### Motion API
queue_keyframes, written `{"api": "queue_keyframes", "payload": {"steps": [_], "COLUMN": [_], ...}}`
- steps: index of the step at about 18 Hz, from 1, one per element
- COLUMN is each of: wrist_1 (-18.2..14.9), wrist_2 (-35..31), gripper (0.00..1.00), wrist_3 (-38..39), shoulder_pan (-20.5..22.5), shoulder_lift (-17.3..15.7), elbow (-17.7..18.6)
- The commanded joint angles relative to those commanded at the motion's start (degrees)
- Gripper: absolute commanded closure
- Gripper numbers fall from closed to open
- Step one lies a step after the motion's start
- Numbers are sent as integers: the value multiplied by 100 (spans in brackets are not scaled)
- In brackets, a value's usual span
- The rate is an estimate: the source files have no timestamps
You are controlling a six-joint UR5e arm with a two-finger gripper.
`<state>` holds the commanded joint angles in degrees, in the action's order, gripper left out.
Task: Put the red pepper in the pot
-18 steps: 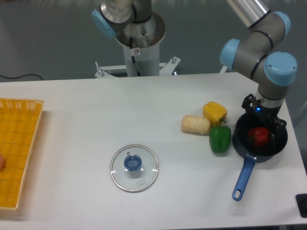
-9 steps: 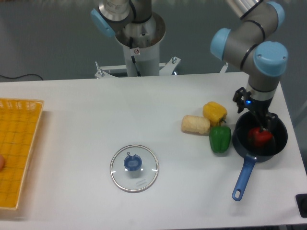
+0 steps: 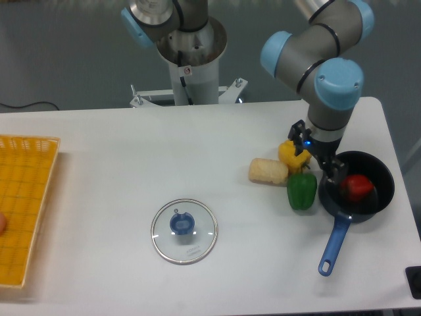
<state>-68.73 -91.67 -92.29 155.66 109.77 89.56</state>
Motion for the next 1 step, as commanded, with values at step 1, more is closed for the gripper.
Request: {"api": "queue_keyframes", "payload": {"steps": [1], "wrist_1": [0], "wrist_2": [-9], "gripper": [0], "wrist_3": [44], "shoulder_pan": [-52], "shoulder_lift": [9], "elbow": [0]}}
